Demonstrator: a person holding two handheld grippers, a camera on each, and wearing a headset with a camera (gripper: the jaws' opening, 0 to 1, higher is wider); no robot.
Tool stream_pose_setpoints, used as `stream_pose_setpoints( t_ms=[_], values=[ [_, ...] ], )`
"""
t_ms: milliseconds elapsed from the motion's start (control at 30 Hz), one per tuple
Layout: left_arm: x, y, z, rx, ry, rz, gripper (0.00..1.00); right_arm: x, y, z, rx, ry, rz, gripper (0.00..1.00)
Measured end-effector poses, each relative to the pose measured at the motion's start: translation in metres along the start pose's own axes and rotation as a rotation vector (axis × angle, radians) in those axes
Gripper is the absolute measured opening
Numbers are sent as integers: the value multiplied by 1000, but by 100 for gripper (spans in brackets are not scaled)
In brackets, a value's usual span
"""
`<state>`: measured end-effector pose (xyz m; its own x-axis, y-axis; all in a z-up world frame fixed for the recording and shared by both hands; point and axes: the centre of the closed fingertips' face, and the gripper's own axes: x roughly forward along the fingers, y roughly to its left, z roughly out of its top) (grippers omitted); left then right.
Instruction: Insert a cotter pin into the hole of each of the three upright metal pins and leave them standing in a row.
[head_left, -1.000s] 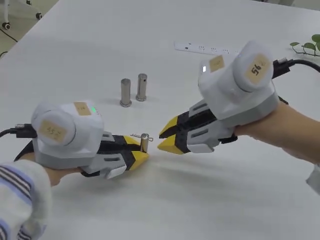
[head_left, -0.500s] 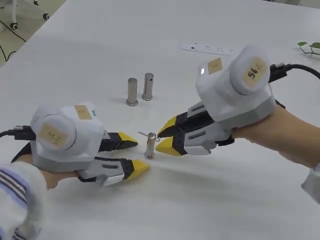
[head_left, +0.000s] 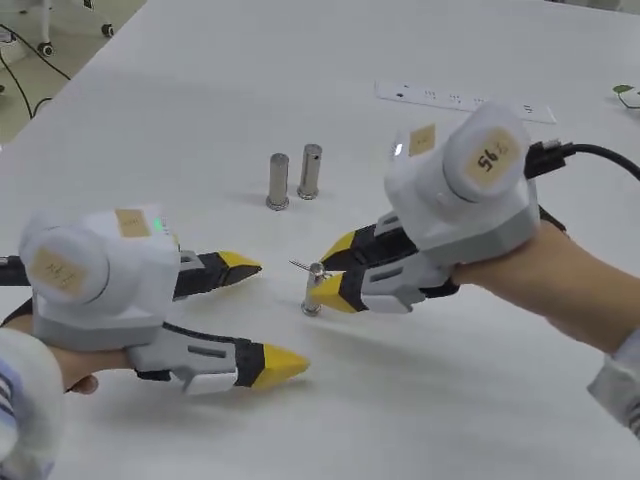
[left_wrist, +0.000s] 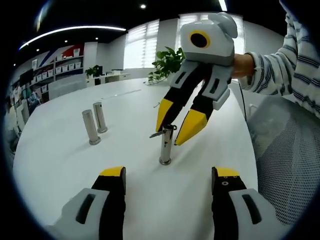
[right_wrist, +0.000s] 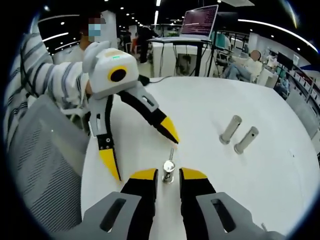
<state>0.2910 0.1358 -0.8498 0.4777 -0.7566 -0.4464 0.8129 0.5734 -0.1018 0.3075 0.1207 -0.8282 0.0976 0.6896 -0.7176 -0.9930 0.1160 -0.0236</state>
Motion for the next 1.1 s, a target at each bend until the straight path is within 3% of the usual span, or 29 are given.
stream_pose_setpoints(
  t_ms=[133, 467, 533, 900, 1100],
  values=[
    [-2, 6, -2, -16, 1, 34, 85, 3, -5, -4, 0, 19, -33, 18],
    [-10, 10, -6, -65, -17, 65, 96, 8, -3, -7, 24, 27, -39, 16],
    [-13, 16, -8, -58, -8, 106, 99, 8, -3, -7, 20, 30, -40, 16],
    [-20, 21, -6, -55, -25, 159, 99, 11, -8, -9, 37, 31, -62, 13],
    [-22, 18, -7, -55, -16, 159, 99, 13, -6, -7, 63, 5, -55, 12]
  ],
)
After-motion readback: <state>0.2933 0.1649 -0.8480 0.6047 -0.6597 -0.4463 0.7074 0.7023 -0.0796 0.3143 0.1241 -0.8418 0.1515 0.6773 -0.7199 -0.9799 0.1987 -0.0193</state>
